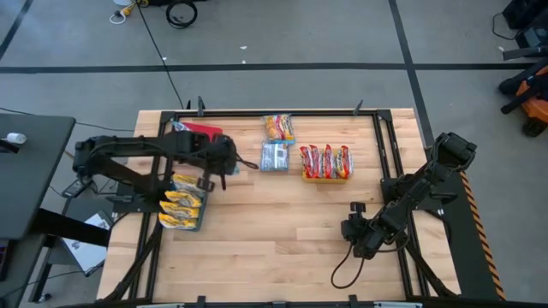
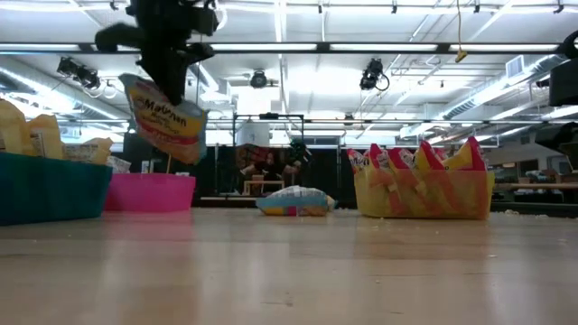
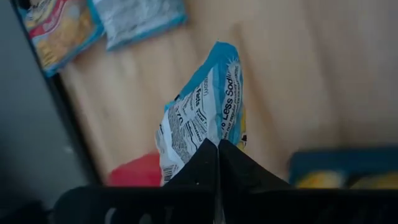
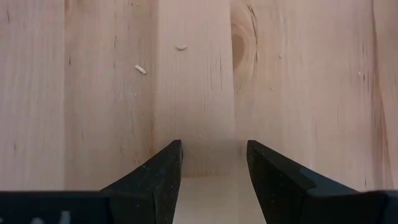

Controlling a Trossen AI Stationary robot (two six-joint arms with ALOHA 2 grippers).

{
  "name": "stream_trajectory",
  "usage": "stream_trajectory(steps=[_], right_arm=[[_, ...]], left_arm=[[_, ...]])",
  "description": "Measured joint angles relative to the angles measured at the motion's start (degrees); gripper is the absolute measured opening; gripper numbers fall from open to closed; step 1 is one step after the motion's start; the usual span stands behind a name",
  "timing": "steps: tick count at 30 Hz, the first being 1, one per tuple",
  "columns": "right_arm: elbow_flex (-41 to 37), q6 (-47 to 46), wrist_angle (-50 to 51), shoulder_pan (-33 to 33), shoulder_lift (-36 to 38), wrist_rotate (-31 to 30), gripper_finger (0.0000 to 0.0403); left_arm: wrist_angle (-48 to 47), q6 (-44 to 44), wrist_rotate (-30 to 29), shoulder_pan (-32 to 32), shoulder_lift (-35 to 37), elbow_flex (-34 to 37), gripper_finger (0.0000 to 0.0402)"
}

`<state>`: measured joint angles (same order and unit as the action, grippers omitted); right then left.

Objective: Sort Maruchan noodles
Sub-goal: Put the blue noodle pack into the red bin

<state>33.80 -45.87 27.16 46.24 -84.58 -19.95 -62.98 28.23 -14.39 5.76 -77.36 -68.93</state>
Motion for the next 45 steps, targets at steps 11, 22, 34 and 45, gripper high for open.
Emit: stream_trajectory(steps=[11, 22, 34, 45], right_arm=[[-0.2, 15.5, -3.1, -5.2, -0.2, -8.4, 0.0188], [-0.2, 23.1, -14.8, -13.3, -0.2, -14.2, 0.0188], [-0.1, 29.2, -21.9, -18.7, -0.1, -15.0, 0.0187], [-0.1, 24.8, -25.6, -17.1, -0.7, -13.6, 0.0175]], left_arm=[[-9.4, 33.8, -4.8, 14.5, 0.1, 0.0, 0.0007], [-13.6, 52.1, -4.2, 23.9, -0.7, 0.0, 0.0007], [-19.9, 56.7, -6.7, 22.6, -11.5, 0.0, 0.0010], [-21.2, 59.1, -10.8, 23.1, -19.3, 0.0, 0.0012]])
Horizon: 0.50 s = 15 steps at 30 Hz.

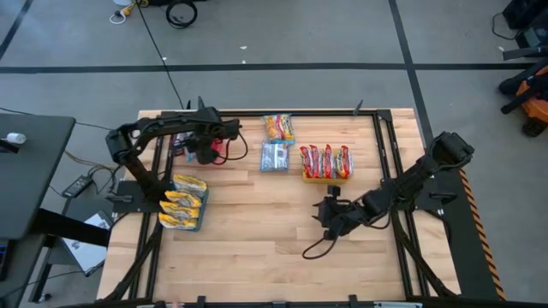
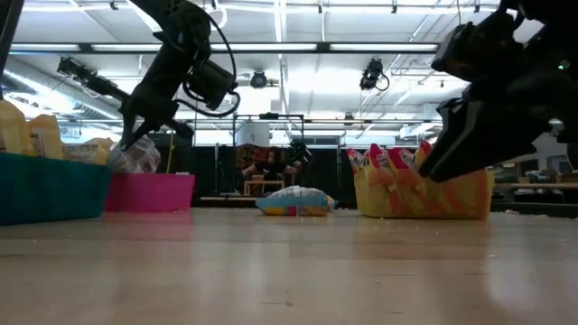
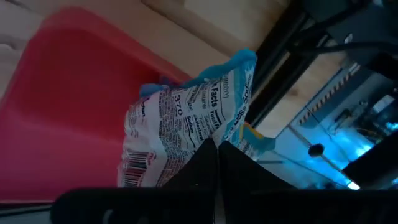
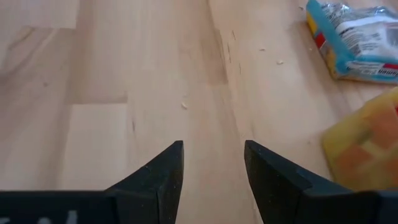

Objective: Sort Maruchan noodles
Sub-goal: Put the blue noodle pack into the red bin

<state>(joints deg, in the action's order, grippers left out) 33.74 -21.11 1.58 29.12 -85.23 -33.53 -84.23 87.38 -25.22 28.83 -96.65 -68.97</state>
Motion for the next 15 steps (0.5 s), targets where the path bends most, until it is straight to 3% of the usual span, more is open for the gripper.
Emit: stream_trajectory(steps=[6, 10, 15], right_arm=[[0.0, -2.2, 0.2, 2.0, 0.0, 0.5, 0.0174], [0.0, -2.2, 0.2, 2.7, 0.0, 0.5, 0.0174], [0.0, -2.6, 0.8, 2.7, 0.0, 0.5, 0.0174]], left_arm=[[2.8, -11.6, 0.3, 0.0, -0.1, 0.0, 0.0032], [2.6, -18.3, -0.5, -0.5, -0.1, 0.0, 0.0071], [0.4, -34.6, -2.7, -1.9, 0.0, -0.5, 0.0124]])
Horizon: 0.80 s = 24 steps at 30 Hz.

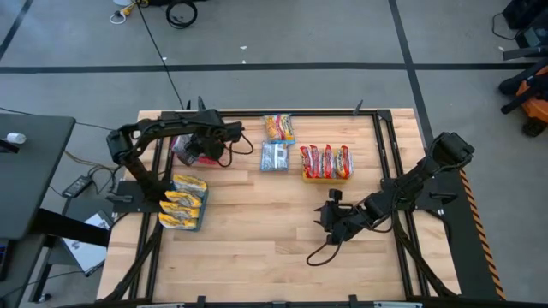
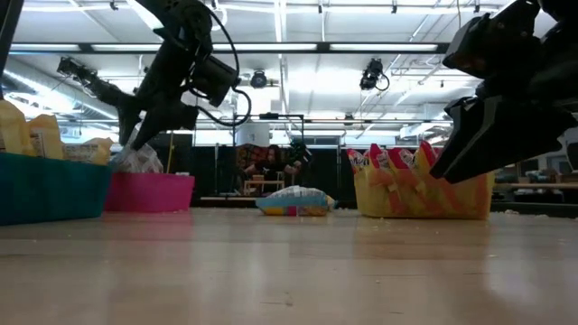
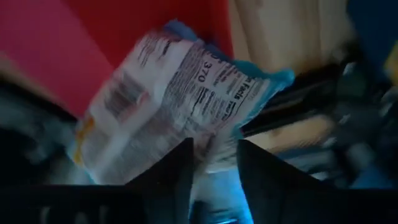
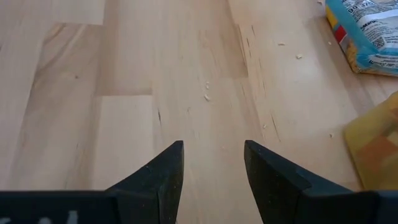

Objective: Sort Maruchan noodles
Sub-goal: Put the blue noodle pack into the red bin

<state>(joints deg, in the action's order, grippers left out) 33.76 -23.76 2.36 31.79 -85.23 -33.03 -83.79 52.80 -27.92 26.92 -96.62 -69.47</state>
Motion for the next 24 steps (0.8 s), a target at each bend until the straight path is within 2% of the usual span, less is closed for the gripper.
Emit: stream_trajectory(steps=[3, 6, 11, 14, 19, 24], right_arm=[[0.0, -0.4, 0.0, 0.0, 0.0, 0.0, 0.0174], [0.0, -0.7, 0.0, 0.0, 0.0, 0.0, 0.0174], [0.0, -0.2, 0.6, 0.0, 0.0, 0.0, 0.0174], [0.0, -0.1, 1.4, 0.1, 0.0, 0.1, 0.0174], [0.0, -0.1, 1.6, 0.1, 0.0, 1.6, 0.0174], [0.0, -2.6, 1.6, 0.1, 0.0, 2.9, 0.0174]], left_arm=[[-1.7, -13.8, 2.3, 0.0, 1.1, -1.1, 0.0151], [-2.4, -26.1, 7.7, 0.7, 4.0, -1.8, 0.0165], [-1.0, -41.1, 12.2, 1.5, 14.3, -0.9, 0.0163], [3.1, -53.5, 11.7, 1.5, 23.1, 1.5, 0.0156], [8.8, -89.2, 8.2, 1.7, 36.3, 6.8, 0.0160], [11.9, -103.4, 8.6, 1.6, 42.8, 13.0, 0.0189]])
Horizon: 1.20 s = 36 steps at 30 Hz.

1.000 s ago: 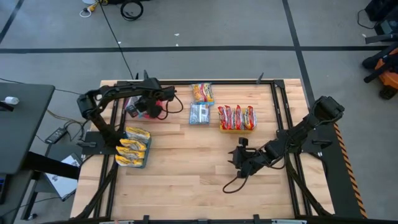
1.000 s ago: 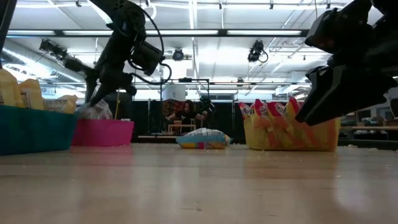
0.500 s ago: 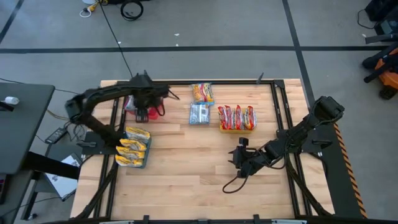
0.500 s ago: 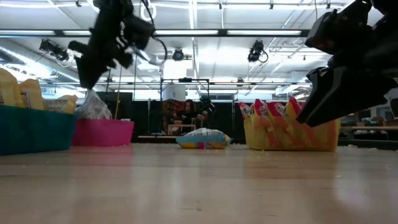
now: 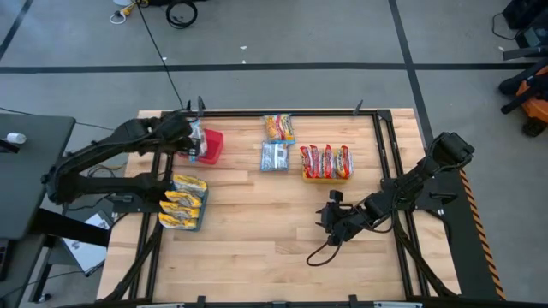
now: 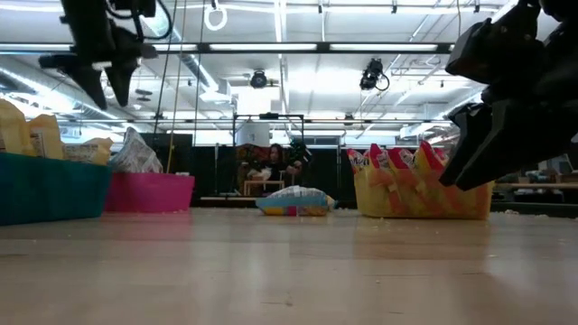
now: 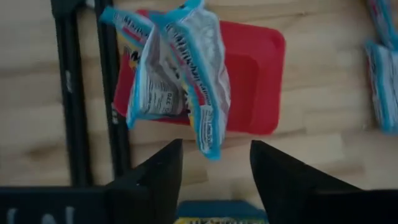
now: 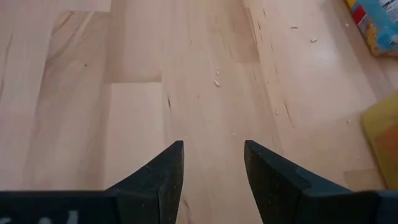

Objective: Sort Maruchan noodles
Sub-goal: Put the blue noodle pack into the red bin

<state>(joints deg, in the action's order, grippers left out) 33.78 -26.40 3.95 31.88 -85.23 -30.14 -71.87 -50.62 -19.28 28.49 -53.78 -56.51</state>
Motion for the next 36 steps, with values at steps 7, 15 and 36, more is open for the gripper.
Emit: stream_trajectory(steps=[7, 15, 36], right_arm=[[0.0, -3.3, -0.1, 0.1, 0.0, 0.2, 0.0174], [0.0, -5.1, -0.4, 3.0, 0.0, 1.0, 0.0174], [0.0, -5.1, -1.8, 4.0, 0.0, -1.8, 0.0174]], left_arm=[[16.4, -5.7, 0.4, 0.0, 0.2, 11.8, 0.0243], [16.7, -5.2, -6.7, 1.6, -2.1, 15.9, 0.0263], [35.7, 9.1, -1.2, 10.6, -2.2, 21.4, 0.0263]])
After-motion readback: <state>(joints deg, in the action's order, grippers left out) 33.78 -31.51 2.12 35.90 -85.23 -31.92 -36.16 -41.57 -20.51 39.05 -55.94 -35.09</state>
